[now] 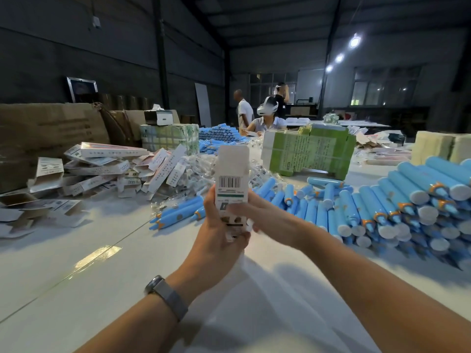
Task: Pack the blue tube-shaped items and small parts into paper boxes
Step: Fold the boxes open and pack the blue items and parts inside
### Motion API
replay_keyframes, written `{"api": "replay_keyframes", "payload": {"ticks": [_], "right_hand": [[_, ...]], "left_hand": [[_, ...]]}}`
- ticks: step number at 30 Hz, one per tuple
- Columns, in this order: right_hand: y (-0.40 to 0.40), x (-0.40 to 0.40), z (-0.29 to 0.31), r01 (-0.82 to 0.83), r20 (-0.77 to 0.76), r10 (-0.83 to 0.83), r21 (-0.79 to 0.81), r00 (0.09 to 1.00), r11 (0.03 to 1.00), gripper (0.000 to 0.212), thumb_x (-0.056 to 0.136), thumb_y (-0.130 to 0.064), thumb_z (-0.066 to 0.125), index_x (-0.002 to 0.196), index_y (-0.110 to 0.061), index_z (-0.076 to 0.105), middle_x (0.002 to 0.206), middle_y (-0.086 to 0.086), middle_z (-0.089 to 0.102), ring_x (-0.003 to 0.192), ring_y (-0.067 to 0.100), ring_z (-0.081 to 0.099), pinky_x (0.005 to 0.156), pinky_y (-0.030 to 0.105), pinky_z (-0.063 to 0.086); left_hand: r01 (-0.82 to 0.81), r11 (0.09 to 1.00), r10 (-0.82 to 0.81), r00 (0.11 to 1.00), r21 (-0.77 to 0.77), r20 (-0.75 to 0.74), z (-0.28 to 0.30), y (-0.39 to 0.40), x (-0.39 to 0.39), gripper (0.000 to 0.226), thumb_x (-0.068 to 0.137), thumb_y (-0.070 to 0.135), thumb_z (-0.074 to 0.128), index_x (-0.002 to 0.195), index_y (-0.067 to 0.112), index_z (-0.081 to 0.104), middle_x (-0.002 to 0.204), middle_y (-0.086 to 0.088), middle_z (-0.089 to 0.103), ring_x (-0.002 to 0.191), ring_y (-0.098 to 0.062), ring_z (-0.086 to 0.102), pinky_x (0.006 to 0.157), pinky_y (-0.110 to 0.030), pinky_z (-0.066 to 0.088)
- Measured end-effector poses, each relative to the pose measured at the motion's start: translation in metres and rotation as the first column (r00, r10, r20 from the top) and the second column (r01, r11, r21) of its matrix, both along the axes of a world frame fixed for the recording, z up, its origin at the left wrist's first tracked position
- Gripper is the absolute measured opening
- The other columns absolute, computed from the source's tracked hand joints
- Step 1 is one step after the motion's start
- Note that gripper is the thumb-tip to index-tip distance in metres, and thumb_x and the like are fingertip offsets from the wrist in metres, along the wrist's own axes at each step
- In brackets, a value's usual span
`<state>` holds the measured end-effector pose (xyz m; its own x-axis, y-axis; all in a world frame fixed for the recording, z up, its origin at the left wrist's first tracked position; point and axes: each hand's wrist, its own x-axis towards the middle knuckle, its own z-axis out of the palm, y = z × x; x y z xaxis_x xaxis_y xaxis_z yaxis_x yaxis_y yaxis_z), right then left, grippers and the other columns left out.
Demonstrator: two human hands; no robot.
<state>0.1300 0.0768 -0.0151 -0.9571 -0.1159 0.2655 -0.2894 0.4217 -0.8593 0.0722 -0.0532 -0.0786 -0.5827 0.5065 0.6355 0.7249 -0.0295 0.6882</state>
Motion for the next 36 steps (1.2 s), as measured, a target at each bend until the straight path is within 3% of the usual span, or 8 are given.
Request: {"api": "replay_keyframes", "payload": {"ticks": [4, 6, 9, 12, 20, 26, 31, 36], "right_hand": [[0.041, -0.004, 0.004, 0.302, -0.063, -0.301, 0.0, 0.951, 0.953, 0.049, 0.093, -0.034, 0.04, 0.14, -0.024, 0.05, 0.104, -0.007, 0.059, 0.096, 0.012, 0.053, 0.083, 0.029, 0.047], [0.06, -0.014, -0.006, 0.567, -0.155, -0.547, 0.298, 0.823, 0.768, 0.043, 0.096, -0.033, 0.041, 0.137, -0.029, 0.053, 0.113, -0.004, 0.054, 0.113, 0.018, 0.051, 0.1, 0.04, 0.042], [0.072, -0.02, -0.028, 0.518, -0.085, -0.65, 0.685, 0.755, 0.512, 0.04, 0.1, -0.049, 0.038, 0.139, -0.044, 0.049, 0.136, 0.0, 0.044, 0.132, 0.025, 0.038, 0.107, 0.045, 0.037], [0.072, -0.024, -0.036, 0.526, -0.113, -0.68, 0.728, 0.724, 0.44, 0.035, 0.098, -0.056, 0.038, 0.126, -0.043, 0.055, 0.127, 0.002, 0.056, 0.122, 0.026, 0.044, 0.089, 0.04, 0.042], [0.077, -0.021, -0.031, 0.709, -0.051, -0.806, 0.512, 0.589, 0.485, 0.014, 0.079, -0.027, 0.064, 0.081, -0.024, 0.051, 0.085, 0.001, 0.057, 0.089, 0.026, 0.054, 0.063, 0.031, 0.036], [0.071, -0.024, -0.01, 0.718, 0.334, -0.636, -0.363, 0.695, 0.594, 0.042, 0.088, -0.013, 0.068, 0.123, -0.018, 0.047, 0.08, 0.009, 0.055, 0.041, 0.012, 0.038, 0.038, 0.021, 0.031], [0.045, -0.018, 0.015, 0.519, 0.129, -0.527, -0.478, 0.84, 0.709, 0.064, 0.086, -0.013, 0.066, 0.138, -0.027, 0.031, 0.086, 0.005, 0.064, 0.062, 0.012, 0.06, 0.059, 0.031, 0.045], [0.029, -0.005, 0.04, 0.333, -0.065, -0.455, -0.589, 0.888, 0.736, 0.024, 0.093, -0.011, 0.06, 0.109, -0.023, 0.046, 0.093, 0.008, 0.056, 0.078, 0.017, 0.06, 0.064, 0.027, 0.051]], "left_hand": [[-0.093, 0.993, 0.091, 0.995, 0.072, 0.029, -0.001, 0.004, 0.001, 0.088, 0.086, 0.005, 0.069, 0.138, 0.048, 0.012, 0.129, 0.018, 0.051, 0.103, 0.004, 0.059, 0.075, -0.014, 0.054], [-0.078, 0.991, 0.068, 0.993, 0.105, 0.094, 0.0, 0.008, 0.004, 0.076, 0.09, 0.021, 0.067, 0.139, 0.047, 0.016, 0.126, 0.018, 0.056, 0.103, 0.004, 0.061, 0.077, -0.016, 0.054], [-0.004, 0.975, -0.063, 0.953, 0.221, 0.296, 0.003, 0.013, 0.006, 0.046, 0.091, 0.046, 0.046, 0.132, 0.059, 0.029, 0.119, 0.034, 0.06, 0.107, 0.009, 0.059, 0.083, -0.018, 0.05], [-0.004, 0.967, -0.088, 0.934, 0.256, 0.346, 0.004, 0.011, 0.004, 0.031, 0.093, 0.047, 0.038, 0.116, 0.067, 0.044, 0.114, 0.036, 0.062, 0.104, 0.007, 0.062, 0.078, -0.017, 0.051], [-0.111, 0.956, 0.029, 0.957, 0.271, 0.29, 0.01, 0.003, 0.002, 0.029, 0.099, 0.003, 0.055, 0.105, 0.03, 0.043, 0.117, 0.001, 0.064, 0.094, -0.004, 0.067, 0.076, -0.021, 0.054], [-0.17, 0.95, 0.113, 0.969, 0.264, 0.218, 0.016, -0.001, -0.001, 0.037, 0.09, 0.0, 0.068, 0.097, 0.026, 0.043, 0.102, 0.002, 0.066, 0.088, -0.012, 0.064, 0.072, -0.017, 0.054], [-0.186, 0.955, 0.145, 0.973, 0.23, 0.182, 0.016, -0.007, -0.007, 0.038, 0.088, 0.004, 0.072, 0.097, 0.027, 0.043, 0.101, 0.007, 0.068, 0.097, -0.02, 0.065, 0.084, -0.036, 0.057], [-0.251, 0.944, 0.228, 0.966, 0.216, 0.124, 0.015, -0.008, -0.012, 0.044, 0.085, 0.007, 0.075, 0.094, 0.035, 0.043, 0.097, 0.016, 0.066, 0.091, 0.002, 0.064, 0.072, -0.016, 0.053]]}}
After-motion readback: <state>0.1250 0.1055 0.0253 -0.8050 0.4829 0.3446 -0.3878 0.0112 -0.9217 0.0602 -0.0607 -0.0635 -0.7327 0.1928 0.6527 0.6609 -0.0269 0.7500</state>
